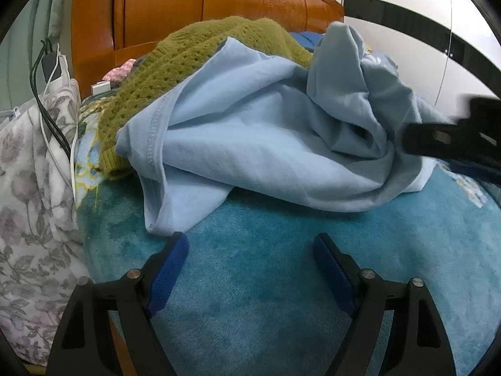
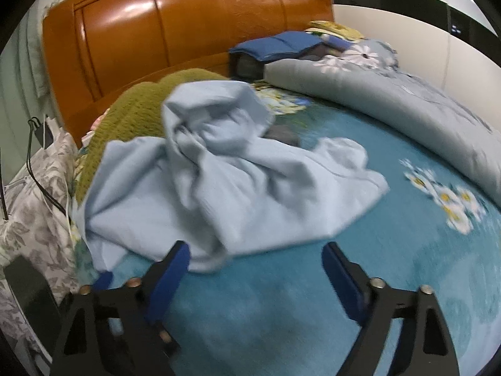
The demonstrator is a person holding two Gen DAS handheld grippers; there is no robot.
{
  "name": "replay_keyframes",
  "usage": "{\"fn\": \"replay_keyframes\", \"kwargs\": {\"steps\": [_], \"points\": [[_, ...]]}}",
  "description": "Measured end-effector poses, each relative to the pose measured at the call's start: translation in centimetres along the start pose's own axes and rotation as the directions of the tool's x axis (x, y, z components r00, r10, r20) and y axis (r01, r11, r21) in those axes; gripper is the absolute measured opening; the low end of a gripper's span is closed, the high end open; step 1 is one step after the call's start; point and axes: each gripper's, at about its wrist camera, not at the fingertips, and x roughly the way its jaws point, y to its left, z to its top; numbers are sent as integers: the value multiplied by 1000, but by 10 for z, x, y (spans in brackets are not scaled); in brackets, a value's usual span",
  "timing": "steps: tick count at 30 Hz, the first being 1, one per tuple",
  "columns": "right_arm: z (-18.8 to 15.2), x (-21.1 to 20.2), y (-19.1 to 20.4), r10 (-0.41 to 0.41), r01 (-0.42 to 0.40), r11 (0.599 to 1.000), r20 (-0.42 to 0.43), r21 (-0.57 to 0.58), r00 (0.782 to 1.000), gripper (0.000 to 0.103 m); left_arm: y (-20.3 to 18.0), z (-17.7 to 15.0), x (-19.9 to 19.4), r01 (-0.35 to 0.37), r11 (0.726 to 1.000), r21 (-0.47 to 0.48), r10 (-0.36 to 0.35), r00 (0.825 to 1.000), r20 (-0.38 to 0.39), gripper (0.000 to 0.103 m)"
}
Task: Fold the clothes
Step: 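Grasp the light-blue sweatshirt with the right tool and drag it across the bed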
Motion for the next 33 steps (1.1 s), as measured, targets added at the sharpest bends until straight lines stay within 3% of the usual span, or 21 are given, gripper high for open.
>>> {"fn": "replay_keyframes", "kwargs": {"steps": [2, 6, 8, 11, 16, 22, 27, 29, 33], "points": [[9, 8, 10, 15, -15, 1000, -9, -9, 1000, 61, 5, -1, -3, 37, 999, -6, -37, 999, 8, 83], [24, 25, 14, 35, -35, 999, -19, 14, 999, 48, 16, -4, -8, 85, 996, -7, -84, 996, 16, 83], [26, 25, 13, 42, -41, 998, -21, 40, 999, 20, 22, -3, -11, 104, 994, -31, -104, 995, 10, 83], [28, 20, 6, 66, -64, 994, -18, 92, 998, 6, 30, -1, -14, 134, 987, -87, -134, 991, -1, 83], [31, -15, -12, 40, -45, 992, 44, 122, 998, 4, 44, 1, -33, 172, 970, -170, -176, 984, -12, 83], [35, -108, -69, -48, 11, 981, 185, 193, 982, 4, 43, 6, -73, 207, 964, -169, -205, 978, 28, 83], [19, -194, -129, -162, 87, 959, 267, 270, 950, 4, 7, 4, -107, 326, 942, -78, -323, 945, 45, 83], [4, -227, -156, -220, 130, 942, 275, 309, 936, 4, -13, -1, -127, 393, 919, -27, -392, 919, 53, 83], [-37, -294, -219, -349, 224, 886, 266, 407, 898, 4, -55, -6, -152, 428, 901, 71, -432, 900, 58, 83]]}}
